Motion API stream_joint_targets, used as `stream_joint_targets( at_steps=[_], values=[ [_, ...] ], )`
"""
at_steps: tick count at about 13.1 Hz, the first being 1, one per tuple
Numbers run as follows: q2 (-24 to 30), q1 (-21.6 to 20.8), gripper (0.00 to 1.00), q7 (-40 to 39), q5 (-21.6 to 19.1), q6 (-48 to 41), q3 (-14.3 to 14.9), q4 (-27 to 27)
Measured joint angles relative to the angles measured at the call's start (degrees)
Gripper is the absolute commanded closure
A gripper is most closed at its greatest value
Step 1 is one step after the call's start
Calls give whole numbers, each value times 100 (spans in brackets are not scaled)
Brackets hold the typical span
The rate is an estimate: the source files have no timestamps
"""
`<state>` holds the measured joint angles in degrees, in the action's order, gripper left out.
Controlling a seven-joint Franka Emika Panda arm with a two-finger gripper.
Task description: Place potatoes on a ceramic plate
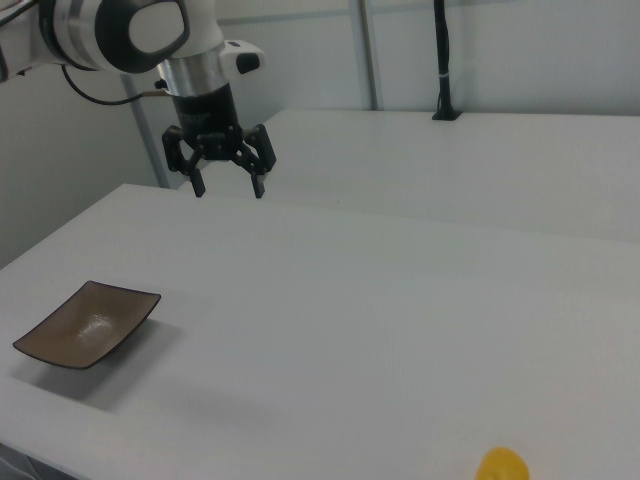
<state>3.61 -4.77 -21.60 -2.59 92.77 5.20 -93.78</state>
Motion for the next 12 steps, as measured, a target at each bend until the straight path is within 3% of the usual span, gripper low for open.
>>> stream_joint_targets(
  at_steps=[3,6,12],
  values=[
    [-11,284,0,-23,205,0,160,-5],
    [-26,401,0,-234,249,53,770,-9],
    [-331,764,0,-1122,251,1013,1638,-182]
  ],
)
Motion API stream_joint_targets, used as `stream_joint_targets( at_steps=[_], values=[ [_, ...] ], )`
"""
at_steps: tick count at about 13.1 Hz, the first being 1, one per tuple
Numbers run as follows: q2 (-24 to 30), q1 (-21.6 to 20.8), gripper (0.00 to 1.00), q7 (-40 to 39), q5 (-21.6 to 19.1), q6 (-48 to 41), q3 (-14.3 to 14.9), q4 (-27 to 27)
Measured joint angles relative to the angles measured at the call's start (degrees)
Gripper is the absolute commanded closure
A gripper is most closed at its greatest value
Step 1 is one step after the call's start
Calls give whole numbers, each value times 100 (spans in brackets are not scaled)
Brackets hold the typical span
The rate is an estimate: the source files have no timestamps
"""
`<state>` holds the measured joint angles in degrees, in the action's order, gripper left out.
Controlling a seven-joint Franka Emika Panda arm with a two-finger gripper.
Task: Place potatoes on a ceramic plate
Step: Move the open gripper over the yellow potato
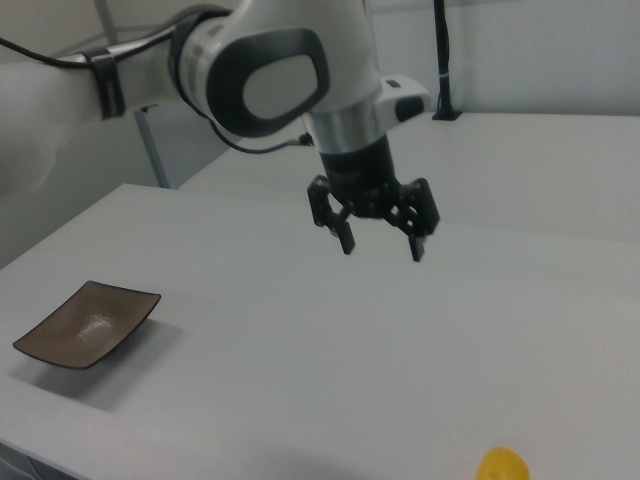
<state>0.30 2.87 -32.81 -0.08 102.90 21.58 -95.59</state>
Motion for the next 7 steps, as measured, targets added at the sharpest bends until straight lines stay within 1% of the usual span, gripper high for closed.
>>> stream_joint_targets(
  at_steps=[2,5,7],
  values=[
    [-189,163,0,-377,0,387,81,-155],
    [-387,247,0,-790,0,988,345,-481],
    [-569,351,0,-1086,0,1271,431,-710]
  ],
)
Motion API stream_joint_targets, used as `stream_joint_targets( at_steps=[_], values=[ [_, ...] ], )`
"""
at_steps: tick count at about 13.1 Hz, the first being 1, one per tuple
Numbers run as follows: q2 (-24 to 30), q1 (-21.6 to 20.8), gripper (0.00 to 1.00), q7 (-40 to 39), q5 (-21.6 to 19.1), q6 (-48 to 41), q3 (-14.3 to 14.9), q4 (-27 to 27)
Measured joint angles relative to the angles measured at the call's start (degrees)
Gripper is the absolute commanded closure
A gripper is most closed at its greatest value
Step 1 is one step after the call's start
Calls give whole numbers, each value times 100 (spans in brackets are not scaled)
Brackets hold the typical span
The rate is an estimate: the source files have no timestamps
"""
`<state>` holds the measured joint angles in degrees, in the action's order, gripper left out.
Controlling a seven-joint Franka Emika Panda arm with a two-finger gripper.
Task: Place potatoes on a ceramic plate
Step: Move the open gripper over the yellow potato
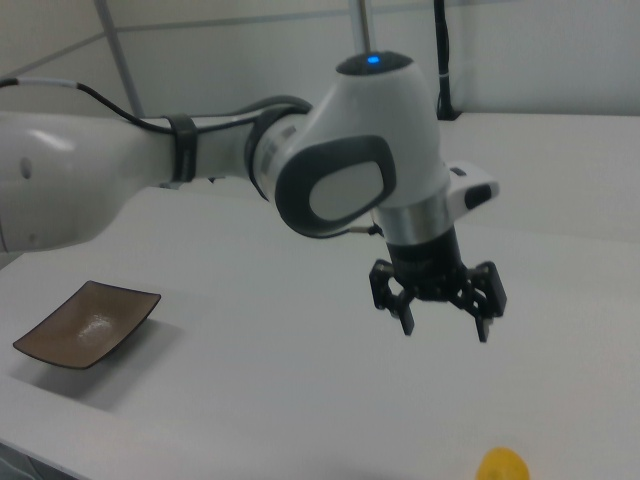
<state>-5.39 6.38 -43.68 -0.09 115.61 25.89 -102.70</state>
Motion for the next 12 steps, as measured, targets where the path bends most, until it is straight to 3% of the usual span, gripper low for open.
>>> stream_joint_targets(
  at_steps=[5,12],
  values=[
    [-579,116,0,-91,0,503,4,-204],
    [-786,408,0,-806,0,1357,13,-865]
  ],
)
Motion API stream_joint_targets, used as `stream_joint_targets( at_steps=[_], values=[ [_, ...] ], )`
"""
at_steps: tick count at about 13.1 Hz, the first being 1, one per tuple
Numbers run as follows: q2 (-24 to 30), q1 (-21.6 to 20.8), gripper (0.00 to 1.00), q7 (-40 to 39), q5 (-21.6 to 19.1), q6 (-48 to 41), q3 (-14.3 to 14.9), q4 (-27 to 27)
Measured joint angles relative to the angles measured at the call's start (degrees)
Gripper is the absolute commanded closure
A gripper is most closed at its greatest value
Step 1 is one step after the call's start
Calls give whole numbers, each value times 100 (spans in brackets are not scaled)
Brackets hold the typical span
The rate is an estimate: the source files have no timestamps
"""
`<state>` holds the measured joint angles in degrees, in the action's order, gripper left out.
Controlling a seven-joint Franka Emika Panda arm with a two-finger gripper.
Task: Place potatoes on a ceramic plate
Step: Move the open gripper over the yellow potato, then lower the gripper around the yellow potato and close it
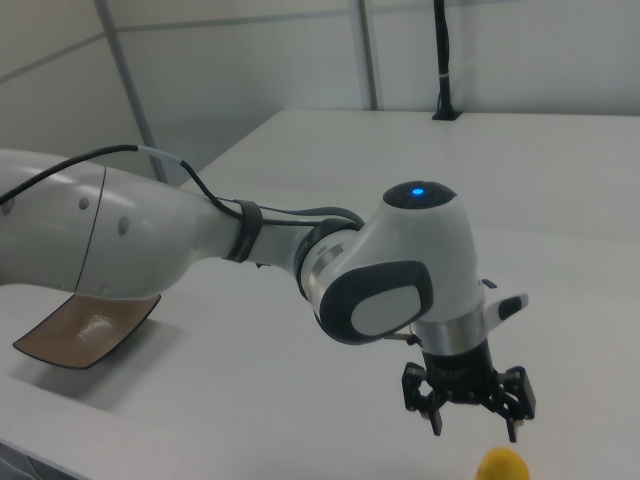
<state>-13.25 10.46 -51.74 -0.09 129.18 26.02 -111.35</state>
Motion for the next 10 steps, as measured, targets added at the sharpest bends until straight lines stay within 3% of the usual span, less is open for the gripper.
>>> stream_joint_targets(
  at_steps=[10],
  values=[
    [-561,148,0,-317,0,1231,4,-359]
  ],
)
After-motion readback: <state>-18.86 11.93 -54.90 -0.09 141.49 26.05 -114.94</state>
